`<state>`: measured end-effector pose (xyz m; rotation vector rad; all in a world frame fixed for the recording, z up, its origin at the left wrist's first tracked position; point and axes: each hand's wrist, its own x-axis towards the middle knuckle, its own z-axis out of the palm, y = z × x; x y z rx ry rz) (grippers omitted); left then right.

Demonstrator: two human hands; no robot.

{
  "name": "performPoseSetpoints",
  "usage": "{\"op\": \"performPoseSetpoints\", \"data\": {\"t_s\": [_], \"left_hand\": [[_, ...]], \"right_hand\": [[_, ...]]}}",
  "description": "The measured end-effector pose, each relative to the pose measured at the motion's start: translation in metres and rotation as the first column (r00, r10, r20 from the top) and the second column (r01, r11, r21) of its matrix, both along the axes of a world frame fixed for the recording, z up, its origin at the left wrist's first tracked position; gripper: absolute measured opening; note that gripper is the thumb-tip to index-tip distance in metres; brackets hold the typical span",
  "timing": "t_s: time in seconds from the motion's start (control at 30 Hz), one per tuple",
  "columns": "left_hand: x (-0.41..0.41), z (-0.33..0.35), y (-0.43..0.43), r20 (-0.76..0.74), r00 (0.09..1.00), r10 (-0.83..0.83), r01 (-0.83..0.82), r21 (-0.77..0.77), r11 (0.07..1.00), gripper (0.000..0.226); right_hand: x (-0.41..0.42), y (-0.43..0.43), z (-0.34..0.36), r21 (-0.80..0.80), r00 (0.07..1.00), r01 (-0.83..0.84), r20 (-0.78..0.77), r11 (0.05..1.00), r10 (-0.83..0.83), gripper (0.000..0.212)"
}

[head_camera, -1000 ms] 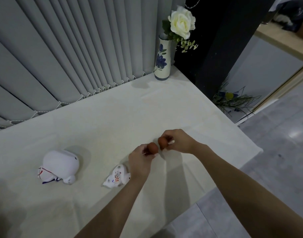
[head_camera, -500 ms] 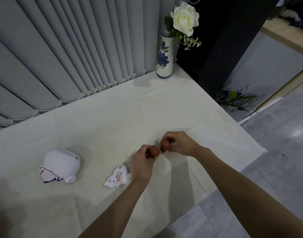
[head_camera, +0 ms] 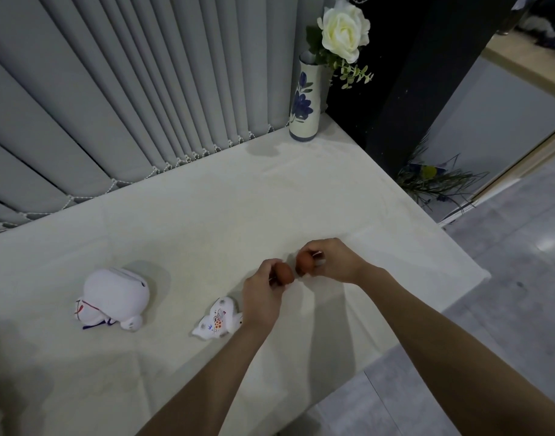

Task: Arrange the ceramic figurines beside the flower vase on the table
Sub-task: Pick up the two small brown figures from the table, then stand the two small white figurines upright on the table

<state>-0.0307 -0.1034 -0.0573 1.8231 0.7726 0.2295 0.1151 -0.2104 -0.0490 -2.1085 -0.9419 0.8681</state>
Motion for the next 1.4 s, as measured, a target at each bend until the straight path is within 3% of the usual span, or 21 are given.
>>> {"op": "performPoseSetpoints", "data": {"t_s": [0.13,0.37,0.57,0.77,0.93,1.1,1.27,1.4], "left_hand": [[0.001,-0.003,0.001,-0.033,0.999,-0.002,0.003,0.021,1.0,0.046],[-0.007,0.009,0.025,-0.064,0.997,-0.036,0.04,0.056,0.998,0.06],[-0.024,0.029,0.06,-0.066,0.997,0.027,-0.024,0.058,0.998,0.074],[-0.056,0.043,0.093,-0.094,0.991,0.097,-0.073,0.231,0.97,0.067],[-0.097,0.054,0.143,-0.133,0.955,0.264,-0.197,0.379,0.904,0.06],[-0.141,0.052,0.185,-0.208,0.844,0.494,-0.372,0.437,0.819,0.06],[-0.159,0.039,0.204,-0.457,0.726,0.513,-0.423,0.291,0.858,0.091],[-0.161,0.033,0.21,-0.528,0.712,0.463,-0.439,0.181,0.88,0.091]], "right_hand": [[0.0,0.0,0.001,-0.009,1.0,0.003,-0.011,1.0,-0.003,0.036],[0.019,-0.01,0.032,-0.081,0.996,-0.052,-0.077,0.995,0.046,0.075],[0.023,0.016,0.067,0.02,0.993,-0.022,-0.112,1.0,0.024,0.064],[-0.008,0.071,0.073,0.042,0.977,-0.212,0.01,0.976,0.212,0.061],[-0.041,0.104,0.069,-0.106,0.886,-0.445,0.089,0.889,0.454,0.067],[-0.076,0.121,0.056,-0.339,0.761,-0.57,0.125,0.749,0.636,0.056],[-0.101,0.117,0.036,-0.466,0.754,-0.552,0.076,0.691,0.653,0.059],[-0.111,0.118,0.029,-0.48,0.762,-0.536,0.08,0.694,0.643,0.059]]}}
